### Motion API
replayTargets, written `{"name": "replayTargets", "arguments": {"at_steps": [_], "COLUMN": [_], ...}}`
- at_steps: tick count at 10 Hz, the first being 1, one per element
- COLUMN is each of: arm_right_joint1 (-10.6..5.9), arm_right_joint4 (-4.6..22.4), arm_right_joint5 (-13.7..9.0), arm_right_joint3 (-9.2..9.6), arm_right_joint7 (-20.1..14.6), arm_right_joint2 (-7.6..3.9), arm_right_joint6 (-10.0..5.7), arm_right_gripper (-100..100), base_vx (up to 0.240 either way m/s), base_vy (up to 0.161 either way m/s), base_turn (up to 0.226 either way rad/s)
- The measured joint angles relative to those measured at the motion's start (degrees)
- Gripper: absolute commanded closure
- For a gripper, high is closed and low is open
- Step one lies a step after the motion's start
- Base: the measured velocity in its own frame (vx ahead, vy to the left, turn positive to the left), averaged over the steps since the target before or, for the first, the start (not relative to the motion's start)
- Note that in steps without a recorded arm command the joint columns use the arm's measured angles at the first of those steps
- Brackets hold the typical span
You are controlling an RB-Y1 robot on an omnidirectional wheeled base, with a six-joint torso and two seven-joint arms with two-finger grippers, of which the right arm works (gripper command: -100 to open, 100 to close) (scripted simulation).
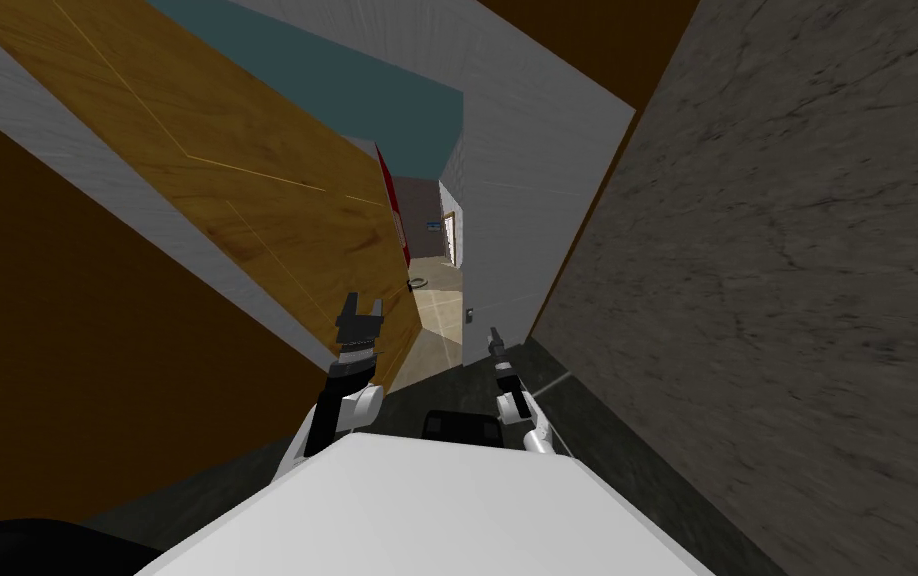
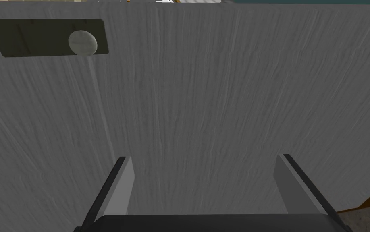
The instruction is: Push the door open
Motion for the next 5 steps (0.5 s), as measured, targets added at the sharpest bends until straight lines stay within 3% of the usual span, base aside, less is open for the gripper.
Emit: {"name": "replayTargets", "arguments": {"at_steps": [5], "arm_right_joint1": [-2.27], "arm_right_joint4": [8.12], "arm_right_joint5": [0.00], "arm_right_joint3": [1.07], "arm_right_joint7": [0.06], "arm_right_joint2": [0.76], "arm_right_joint6": [-1.76], "arm_right_gripper": [-100], "base_vx": [0.068], "base_vy": [-0.044], "base_turn": [0.073]}}
